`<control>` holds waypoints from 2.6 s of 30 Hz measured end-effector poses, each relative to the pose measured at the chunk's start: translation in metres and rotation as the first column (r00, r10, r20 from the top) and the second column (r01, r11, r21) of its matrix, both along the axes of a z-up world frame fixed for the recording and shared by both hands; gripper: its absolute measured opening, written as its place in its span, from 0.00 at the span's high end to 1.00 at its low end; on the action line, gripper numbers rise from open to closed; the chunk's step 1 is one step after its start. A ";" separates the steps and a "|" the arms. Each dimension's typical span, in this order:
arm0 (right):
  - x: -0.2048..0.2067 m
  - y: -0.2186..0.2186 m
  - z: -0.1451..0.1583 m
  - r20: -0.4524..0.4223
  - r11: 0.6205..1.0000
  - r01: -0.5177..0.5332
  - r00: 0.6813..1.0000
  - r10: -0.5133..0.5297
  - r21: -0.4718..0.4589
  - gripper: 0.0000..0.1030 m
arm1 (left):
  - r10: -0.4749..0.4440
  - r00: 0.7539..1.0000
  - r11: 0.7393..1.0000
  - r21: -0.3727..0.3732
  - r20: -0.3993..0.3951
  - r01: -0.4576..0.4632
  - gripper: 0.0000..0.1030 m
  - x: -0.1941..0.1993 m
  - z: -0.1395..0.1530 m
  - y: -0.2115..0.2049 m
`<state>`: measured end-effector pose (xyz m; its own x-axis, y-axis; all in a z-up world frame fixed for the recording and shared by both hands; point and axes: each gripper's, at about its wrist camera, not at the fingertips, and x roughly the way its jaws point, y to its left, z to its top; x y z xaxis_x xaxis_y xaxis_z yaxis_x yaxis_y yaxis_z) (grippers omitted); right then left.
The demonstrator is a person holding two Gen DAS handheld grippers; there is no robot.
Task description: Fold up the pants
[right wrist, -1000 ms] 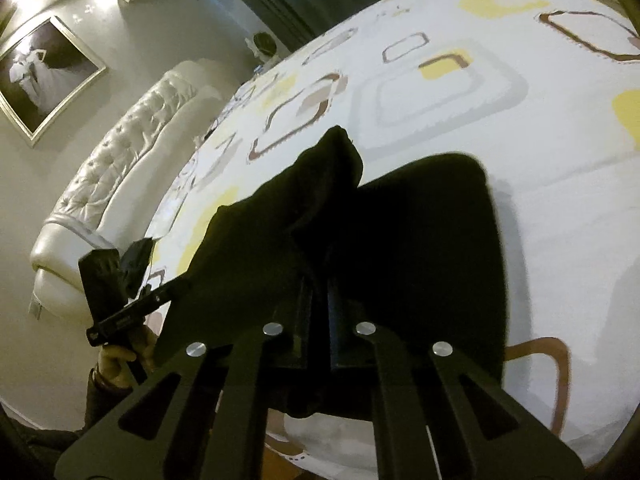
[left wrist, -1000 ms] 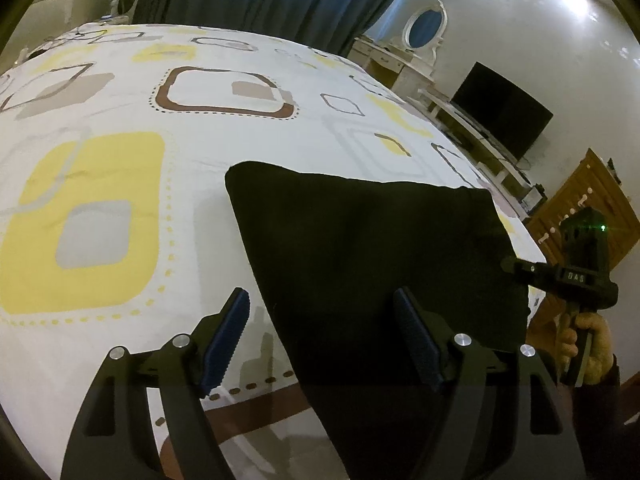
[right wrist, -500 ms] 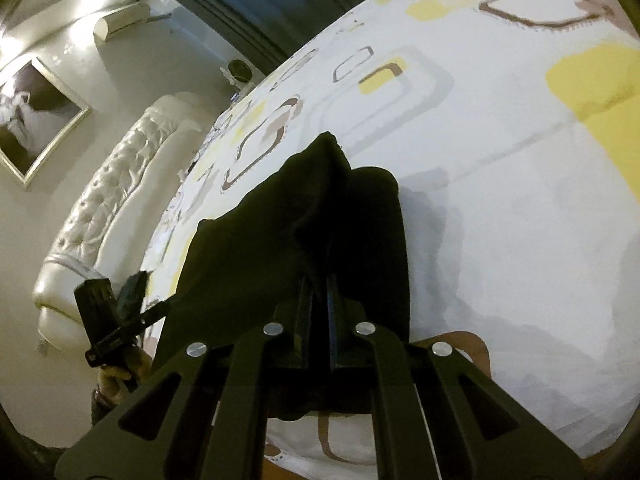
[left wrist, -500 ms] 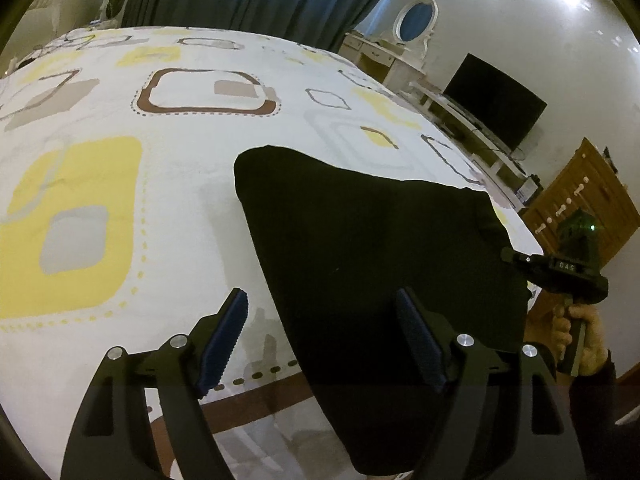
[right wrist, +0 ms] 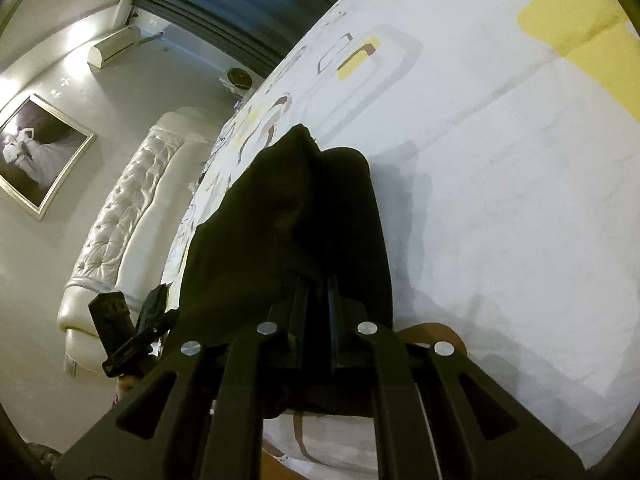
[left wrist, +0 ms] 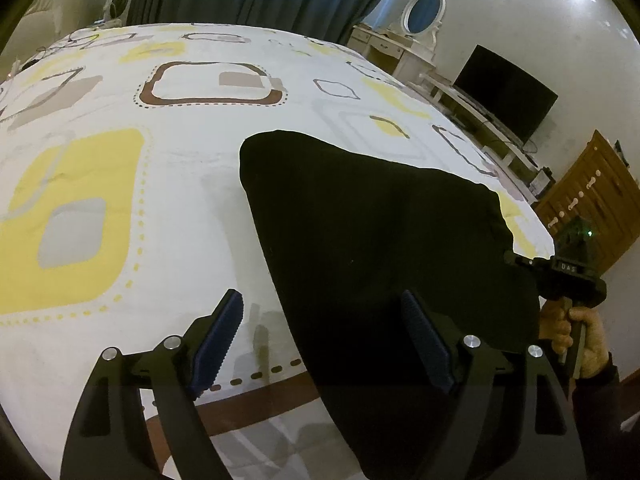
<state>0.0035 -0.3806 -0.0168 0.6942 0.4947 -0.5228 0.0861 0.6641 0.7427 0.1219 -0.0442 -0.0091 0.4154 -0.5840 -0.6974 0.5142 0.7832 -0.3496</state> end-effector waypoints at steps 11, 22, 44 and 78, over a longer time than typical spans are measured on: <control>-0.013 -0.020 0.004 0.012 0.994 0.045 0.999 -0.046 0.098 0.68 | 0.025 1.000 0.999 0.037 0.019 -0.025 0.18 -0.002 0.002 -0.002; -0.003 -0.044 0.000 -0.028 0.992 -0.022 0.999 0.026 0.122 0.29 | -0.016 0.998 0.999 -0.050 -0.055 0.013 0.18 0.002 0.005 0.006; 0.042 -0.054 0.001 -0.070 0.968 -0.162 0.982 0.178 0.194 0.13 | -0.193 0.901 0.912 -0.410 -0.388 0.018 0.18 0.048 -0.039 0.019; 0.065 -0.031 -0.012 -0.103 0.939 -0.310 0.939 0.327 0.151 0.52 | -0.233 0.904 0.917 -0.391 -0.359 0.081 0.41 0.050 -0.044 0.007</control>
